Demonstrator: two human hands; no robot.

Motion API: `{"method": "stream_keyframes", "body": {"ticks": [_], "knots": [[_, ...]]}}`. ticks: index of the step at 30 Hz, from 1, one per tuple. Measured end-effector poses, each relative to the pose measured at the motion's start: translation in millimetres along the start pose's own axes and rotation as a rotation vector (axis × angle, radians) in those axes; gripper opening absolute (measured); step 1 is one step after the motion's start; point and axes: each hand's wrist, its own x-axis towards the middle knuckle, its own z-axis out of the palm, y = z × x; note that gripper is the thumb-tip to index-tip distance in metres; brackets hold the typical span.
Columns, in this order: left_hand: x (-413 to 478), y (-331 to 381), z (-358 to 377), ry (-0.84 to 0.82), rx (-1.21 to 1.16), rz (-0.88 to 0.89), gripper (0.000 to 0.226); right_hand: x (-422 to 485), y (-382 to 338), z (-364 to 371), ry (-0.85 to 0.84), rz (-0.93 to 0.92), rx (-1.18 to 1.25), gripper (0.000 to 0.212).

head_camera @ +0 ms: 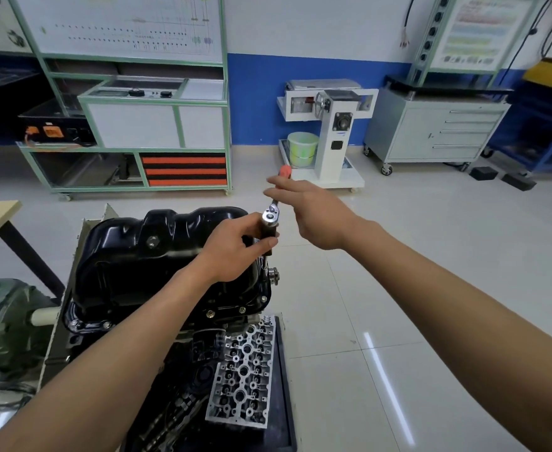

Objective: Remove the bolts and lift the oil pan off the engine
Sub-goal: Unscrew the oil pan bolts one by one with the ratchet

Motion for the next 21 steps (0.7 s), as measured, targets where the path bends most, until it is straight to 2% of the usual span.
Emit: {"method": "stream_keyframes", "body": {"ticks": [6, 8, 10, 13, 16, 18, 21], "knots": [[-1.1, 3.6, 4.5, 0.066, 0.022, 0.007, 0.020, -32.4, 17.2, 1.1, 0.248, 0.032, -0.078, 0.031], [-1.0, 4.3, 4.9, 0.071, 0.024, 0.007, 0.022, -45.9, 11.6, -3.6, 0.222, 0.098, -0.092, 0.014], [-1.4, 3.6, 4.9, 0.071, 0.025, 0.010, 0.020, -57.1, -4.2, -7.3, 0.120, 0.171, -0.033, 0.016], [-2.1, 1.9, 5.8, 0.069, 0.044, 0.042, 0.015, -67.0, -41.3, 0.2, -0.015, 0.225, 0.164, 0.033], [-3.7, 2.0, 4.5, 0.076, 0.038, 0.044, 0.020, -62.8, -67.9, 12.1, -0.006, 0.249, 0.258, 0.043], [-4.4, 2.3, 3.5, 0.088, 0.026, 0.033, 0.026, -58.0, -65.8, 8.1, -0.004, 0.266, 0.340, 0.048], [-3.3, 2.7, 3.6, 0.073, 0.030, 0.045, 0.015, -56.5, -48.3, -14.3, -0.177, 0.236, 0.371, 0.045]]}}
